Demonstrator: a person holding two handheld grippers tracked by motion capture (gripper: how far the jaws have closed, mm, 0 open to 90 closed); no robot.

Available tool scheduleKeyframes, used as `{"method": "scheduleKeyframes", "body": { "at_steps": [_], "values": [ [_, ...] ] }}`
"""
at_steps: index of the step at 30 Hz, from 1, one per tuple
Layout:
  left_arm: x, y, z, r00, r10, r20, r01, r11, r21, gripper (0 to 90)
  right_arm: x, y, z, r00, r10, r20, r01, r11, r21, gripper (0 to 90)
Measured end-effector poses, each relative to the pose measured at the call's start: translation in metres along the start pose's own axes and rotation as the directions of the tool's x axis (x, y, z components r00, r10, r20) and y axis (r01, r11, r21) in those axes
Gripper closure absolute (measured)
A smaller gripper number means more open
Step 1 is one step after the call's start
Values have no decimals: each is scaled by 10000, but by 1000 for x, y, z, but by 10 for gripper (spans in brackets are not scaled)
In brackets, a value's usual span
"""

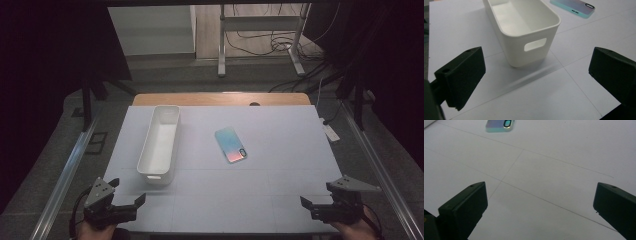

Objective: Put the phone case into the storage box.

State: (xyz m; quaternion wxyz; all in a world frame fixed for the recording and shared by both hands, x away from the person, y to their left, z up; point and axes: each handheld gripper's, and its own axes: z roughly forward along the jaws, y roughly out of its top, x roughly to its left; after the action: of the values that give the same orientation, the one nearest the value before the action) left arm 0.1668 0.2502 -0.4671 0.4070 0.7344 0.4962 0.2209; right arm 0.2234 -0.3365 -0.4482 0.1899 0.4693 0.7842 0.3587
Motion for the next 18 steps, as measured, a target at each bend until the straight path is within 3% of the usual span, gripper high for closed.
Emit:
{"method": "scheduleKeyframes", "body": {
  "at_steps": [18],
  "values": [
    [0,0,2,10000,-19,-25,19,9998,183,33,1,1,3,10000,-34,43,33,9997,261,0]
  ]
}}
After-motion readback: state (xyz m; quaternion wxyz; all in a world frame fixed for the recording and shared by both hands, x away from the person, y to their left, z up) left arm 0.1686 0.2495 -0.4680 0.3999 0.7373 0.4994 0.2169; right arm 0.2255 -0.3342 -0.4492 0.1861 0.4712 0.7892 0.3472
